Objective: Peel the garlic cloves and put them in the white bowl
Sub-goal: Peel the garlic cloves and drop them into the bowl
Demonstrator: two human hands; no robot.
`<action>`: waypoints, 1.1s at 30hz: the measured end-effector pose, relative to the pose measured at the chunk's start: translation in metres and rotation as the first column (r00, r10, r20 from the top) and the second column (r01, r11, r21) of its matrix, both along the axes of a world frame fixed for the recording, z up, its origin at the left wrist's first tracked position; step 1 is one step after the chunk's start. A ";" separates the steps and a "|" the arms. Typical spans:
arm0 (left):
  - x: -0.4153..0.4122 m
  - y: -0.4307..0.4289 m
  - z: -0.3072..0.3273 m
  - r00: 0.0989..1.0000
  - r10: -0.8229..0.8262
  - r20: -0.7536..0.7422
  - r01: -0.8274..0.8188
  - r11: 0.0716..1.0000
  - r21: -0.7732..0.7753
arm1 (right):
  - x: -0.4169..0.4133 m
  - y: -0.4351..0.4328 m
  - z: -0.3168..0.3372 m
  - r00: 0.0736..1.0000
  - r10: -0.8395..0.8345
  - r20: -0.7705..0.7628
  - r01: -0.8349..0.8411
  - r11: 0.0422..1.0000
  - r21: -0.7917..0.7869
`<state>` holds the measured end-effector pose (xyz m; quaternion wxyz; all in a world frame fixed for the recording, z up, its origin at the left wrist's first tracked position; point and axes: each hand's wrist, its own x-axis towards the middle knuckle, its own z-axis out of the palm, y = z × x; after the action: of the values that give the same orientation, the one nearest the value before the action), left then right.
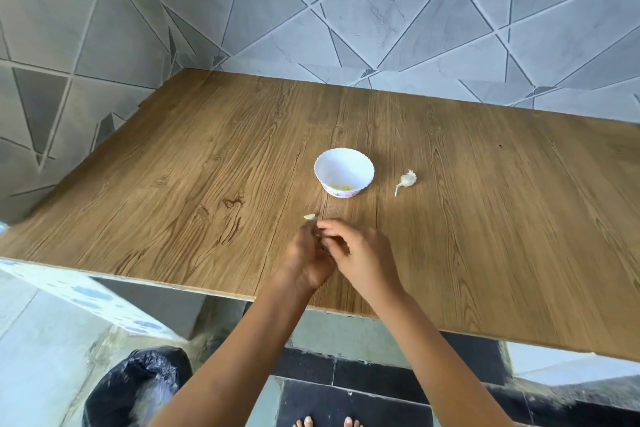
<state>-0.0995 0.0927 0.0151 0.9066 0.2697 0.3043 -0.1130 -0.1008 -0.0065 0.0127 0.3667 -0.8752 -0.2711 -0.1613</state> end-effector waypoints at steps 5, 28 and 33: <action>0.002 0.005 -0.005 1.000 0.015 -0.015 -0.015 1.000 -0.016 | 0.000 0.004 0.000 0.989 0.056 0.137 -0.048 0.997 -0.063; -0.008 -0.001 -0.002 0.998 0.065 -0.017 -0.066 0.998 -0.017 | -0.008 -0.075 -0.054 0.982 -0.168 -0.082 0.132 0.935 -0.328; -0.008 0.000 0.000 0.997 0.079 0.000 -0.079 0.997 -0.011 | -0.027 -0.048 -0.054 0.980 -0.137 -0.141 0.075 0.922 -0.380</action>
<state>-0.1077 0.0925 0.0153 0.9119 0.2527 0.3137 -0.0787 -0.1276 -0.0549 -0.0411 0.2056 -0.9526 -0.2177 -0.0536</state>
